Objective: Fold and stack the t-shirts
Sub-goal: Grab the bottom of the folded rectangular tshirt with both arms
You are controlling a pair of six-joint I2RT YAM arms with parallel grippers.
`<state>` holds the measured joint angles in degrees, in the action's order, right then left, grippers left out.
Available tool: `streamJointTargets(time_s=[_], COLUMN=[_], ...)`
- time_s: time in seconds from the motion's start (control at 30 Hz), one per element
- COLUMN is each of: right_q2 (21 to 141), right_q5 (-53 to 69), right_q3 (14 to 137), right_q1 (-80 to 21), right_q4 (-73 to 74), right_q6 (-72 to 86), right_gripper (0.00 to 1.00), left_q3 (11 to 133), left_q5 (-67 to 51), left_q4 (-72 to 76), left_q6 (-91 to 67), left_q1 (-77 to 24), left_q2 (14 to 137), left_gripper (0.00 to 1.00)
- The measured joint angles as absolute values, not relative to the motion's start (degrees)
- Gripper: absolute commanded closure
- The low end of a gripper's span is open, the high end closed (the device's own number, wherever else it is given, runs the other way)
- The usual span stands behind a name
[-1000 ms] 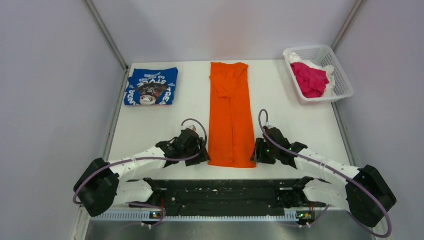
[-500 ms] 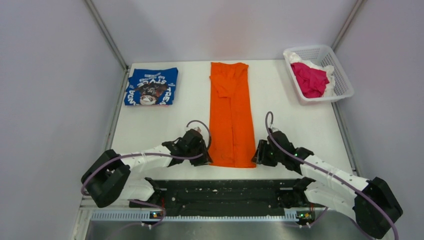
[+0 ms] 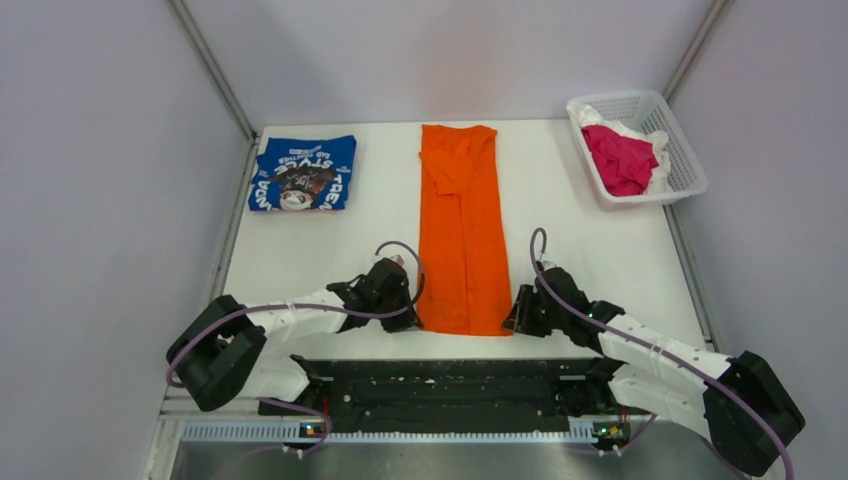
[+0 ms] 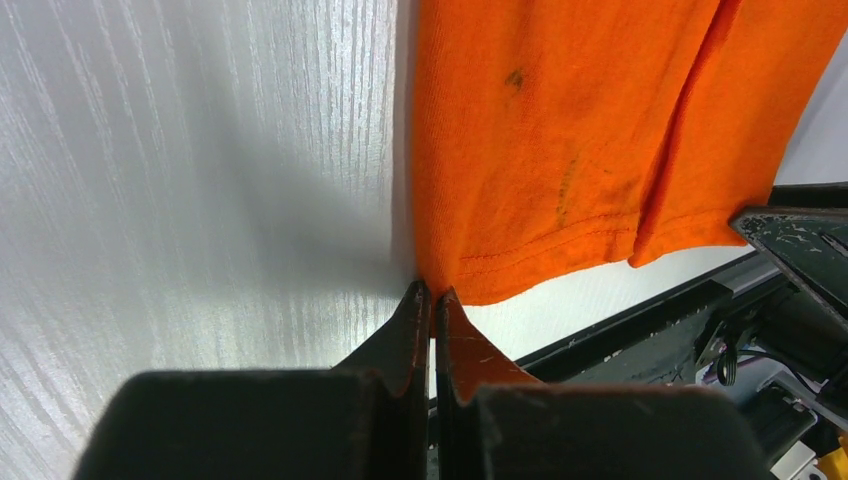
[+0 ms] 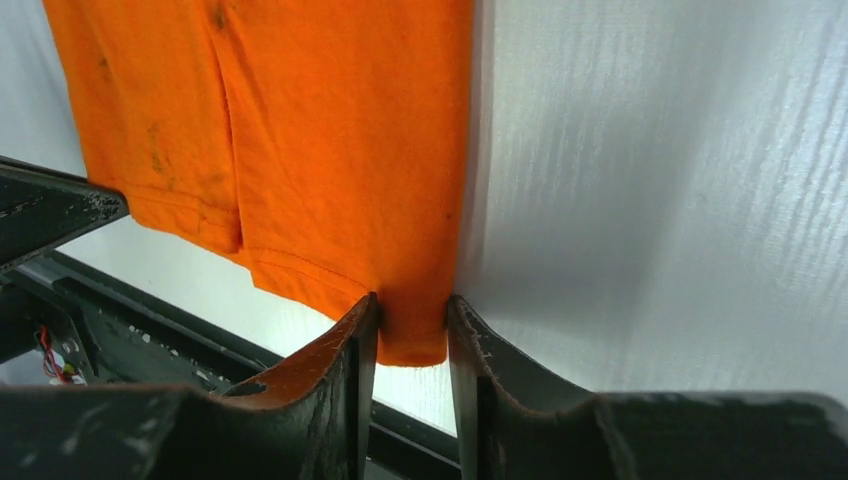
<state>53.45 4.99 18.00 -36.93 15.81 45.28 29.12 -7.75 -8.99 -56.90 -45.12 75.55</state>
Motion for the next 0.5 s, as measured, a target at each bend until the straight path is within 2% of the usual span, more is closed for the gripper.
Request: streamJointTargets(time_s=[0.1, 0.17, 0.2, 0.5], right_q2=[54.3, 54.9, 55.1, 51.2], right_q5=[7.7, 9.0, 9.5, 12.3], right_q3=[16.5, 15.6, 15.2, 13.6], right_q1=[-36.9, -36.9, -36.9, -36.9], right_q4=[11.9, 9.9, 9.1, 9.8], right_q6=[45.9, 46.3, 46.5, 48.4], right_gripper=[0.81, 0.97, 1.00, 1.00], left_q3=[29.1, 29.1, 29.1, 28.4], left_q5=[-7.9, -7.9, -7.9, -8.4], left_q4=[-9.0, -9.0, -9.0, -10.2], left_q6=[-56.9, -56.9, -56.9, -58.2], left_q1=[-45.1, -45.2, -45.3, -48.8], left_q2=[75.5, 75.5, 75.5, 73.2], left_gripper=[1.00, 1.00, 1.00, 1.00])
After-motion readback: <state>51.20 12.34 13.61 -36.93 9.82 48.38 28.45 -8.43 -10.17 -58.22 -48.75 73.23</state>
